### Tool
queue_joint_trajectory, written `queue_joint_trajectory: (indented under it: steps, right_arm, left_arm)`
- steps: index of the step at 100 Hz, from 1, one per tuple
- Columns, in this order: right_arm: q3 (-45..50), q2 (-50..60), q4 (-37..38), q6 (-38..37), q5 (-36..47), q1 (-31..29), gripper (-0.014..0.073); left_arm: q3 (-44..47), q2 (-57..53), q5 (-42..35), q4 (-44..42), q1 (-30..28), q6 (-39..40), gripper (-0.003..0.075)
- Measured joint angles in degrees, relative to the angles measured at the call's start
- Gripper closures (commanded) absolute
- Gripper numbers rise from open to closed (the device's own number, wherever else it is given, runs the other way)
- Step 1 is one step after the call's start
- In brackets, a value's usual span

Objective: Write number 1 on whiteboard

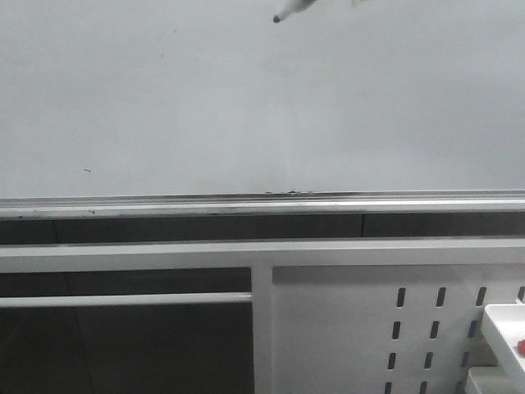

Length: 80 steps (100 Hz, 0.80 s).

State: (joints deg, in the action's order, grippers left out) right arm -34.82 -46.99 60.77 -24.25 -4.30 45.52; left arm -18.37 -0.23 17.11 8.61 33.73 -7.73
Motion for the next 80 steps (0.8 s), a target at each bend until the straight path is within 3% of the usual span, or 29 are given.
queue_joint_trajectory:
  steps: [29, 53, 80]
  right_arm:
    - [-2.41, -2.24, 3.17, -0.63, -0.14, 0.00, 0.0659]
    - [-2.79, -1.69, 3.17, -9.08, 2.74, 0.00, 0.0660]
    - [-2.82, 0.34, 1.11, -13.14, 4.63, 0.00, 0.0663]
  left_arm:
    - [0.00, 0.00, 0.00, 0.00, 0.00, 0.00, 0.0740]
    - [0.00, 0.00, 0.00, 0.09, 0.00, 0.00, 0.0740]
    - [0.00, 0.00, 0.00, 0.09, 0.00, 0.00, 0.0740]
